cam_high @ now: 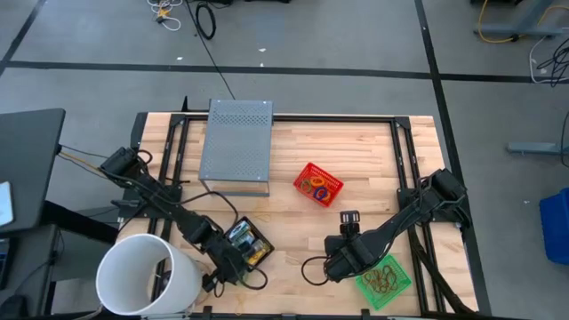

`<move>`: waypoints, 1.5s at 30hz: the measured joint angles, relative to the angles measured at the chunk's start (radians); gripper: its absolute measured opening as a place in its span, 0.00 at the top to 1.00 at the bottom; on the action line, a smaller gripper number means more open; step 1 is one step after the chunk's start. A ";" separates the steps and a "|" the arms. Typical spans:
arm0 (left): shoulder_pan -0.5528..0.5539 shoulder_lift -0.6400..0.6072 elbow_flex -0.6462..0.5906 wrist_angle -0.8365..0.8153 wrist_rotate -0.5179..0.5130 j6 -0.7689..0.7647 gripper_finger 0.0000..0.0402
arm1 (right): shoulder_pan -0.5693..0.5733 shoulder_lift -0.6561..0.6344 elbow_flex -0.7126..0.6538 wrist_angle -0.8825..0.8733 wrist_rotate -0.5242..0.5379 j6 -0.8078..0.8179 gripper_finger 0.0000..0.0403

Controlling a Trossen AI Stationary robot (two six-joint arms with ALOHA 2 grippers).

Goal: Pick & Place Office Desk Supplies
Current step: Put the green spring keychain into the red basket

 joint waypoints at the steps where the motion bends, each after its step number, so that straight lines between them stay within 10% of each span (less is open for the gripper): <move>1: 0.000 0.001 0.000 -0.001 0.002 0.015 0.73 | 0.000 0.000 0.000 -0.001 0.000 0.004 0.57; 26: 0.217 0.093 0.005 0.045 -0.245 0.372 0.80 | 0.008 0.000 0.000 -0.009 -0.019 0.010 0.57; 45: 0.119 0.088 0.267 -0.360 -0.090 0.327 0.63 | 0.008 0.000 0.000 -0.006 -0.036 0.003 0.57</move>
